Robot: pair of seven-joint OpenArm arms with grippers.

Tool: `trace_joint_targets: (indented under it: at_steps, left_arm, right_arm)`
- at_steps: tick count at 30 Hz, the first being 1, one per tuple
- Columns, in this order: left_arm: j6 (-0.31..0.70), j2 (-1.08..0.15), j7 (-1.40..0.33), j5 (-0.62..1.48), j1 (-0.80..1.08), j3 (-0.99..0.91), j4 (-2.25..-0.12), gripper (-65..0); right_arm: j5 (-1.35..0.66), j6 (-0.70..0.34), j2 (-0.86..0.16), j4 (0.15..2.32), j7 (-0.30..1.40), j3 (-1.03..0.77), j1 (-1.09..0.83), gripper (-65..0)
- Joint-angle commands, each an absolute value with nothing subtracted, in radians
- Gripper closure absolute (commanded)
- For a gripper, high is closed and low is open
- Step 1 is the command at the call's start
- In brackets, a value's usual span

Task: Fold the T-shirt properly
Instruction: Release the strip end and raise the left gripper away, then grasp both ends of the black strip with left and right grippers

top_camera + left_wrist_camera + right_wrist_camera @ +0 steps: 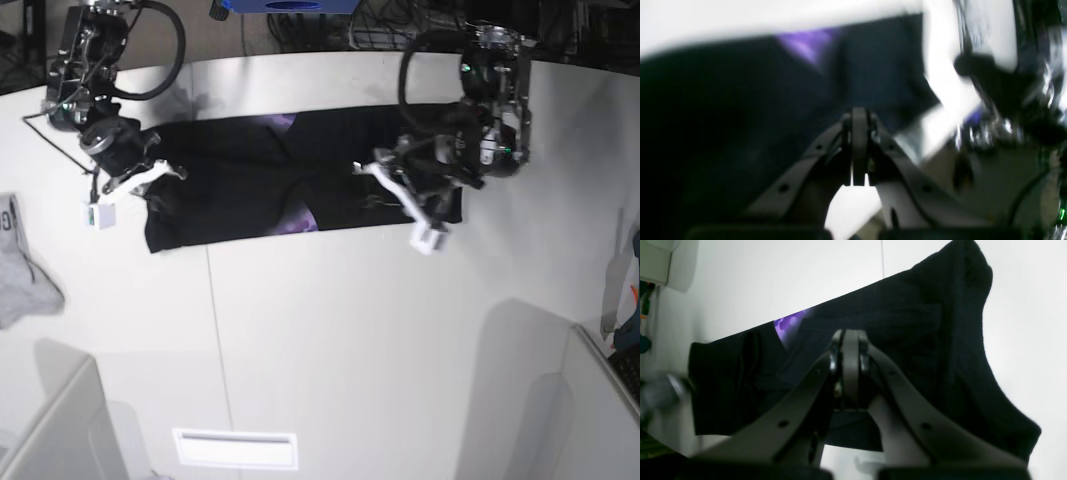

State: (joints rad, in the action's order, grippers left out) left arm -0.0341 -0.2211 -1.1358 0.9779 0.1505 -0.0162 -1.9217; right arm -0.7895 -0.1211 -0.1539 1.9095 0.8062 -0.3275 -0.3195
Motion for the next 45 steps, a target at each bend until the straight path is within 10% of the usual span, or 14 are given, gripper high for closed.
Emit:
trace_joint_targets:
  at_steps: [1, 5, 10, 17, 23, 45]
  left_arm:
    - [-0.033, -0.260, -1.136, 1.017, 0.171, -0.097, -1.937, 0.0]
    - [-0.015, -0.371, -1.135, 1.082, 0.275, -0.397, -1.936, 0.0]
    - [0.288, -0.401, -1.135, 1.023, 0.392, -0.710, -1.931, 0.0]
    - [0.698, -0.248, -1.115, 0.556, 0.421, -0.874, -1.928, 0.0]
    - [0.698, -0.097, -0.906, 0.257, 0.426, -0.872, -1.906, 0.0]
    - [0.698, -0.056, -0.901, 0.240, 0.380, -0.746, -1.738, 0.0]
  right_arm:
    - [-0.820, -0.128, -0.157, 1.926, 0.782, -0.364, -0.314, 0.0]
    - [-0.978, -0.128, -0.166, 1.880, 0.862, -0.437, -0.286, -0.9]
    - [-1.199, -0.130, -0.209, 1.650, 1.029, -0.495, -0.170, -38.0]
    - [-1.225, -0.128, -0.292, 1.497, 1.059, -0.478, -0.093, -38.1]
    - [-1.161, -0.128, -0.351, 1.412, 0.998, -0.357, -0.073, -38.3]
    - [-0.951, -0.217, -0.328, 1.408, 0.954, -0.188, -0.133, -38.1]
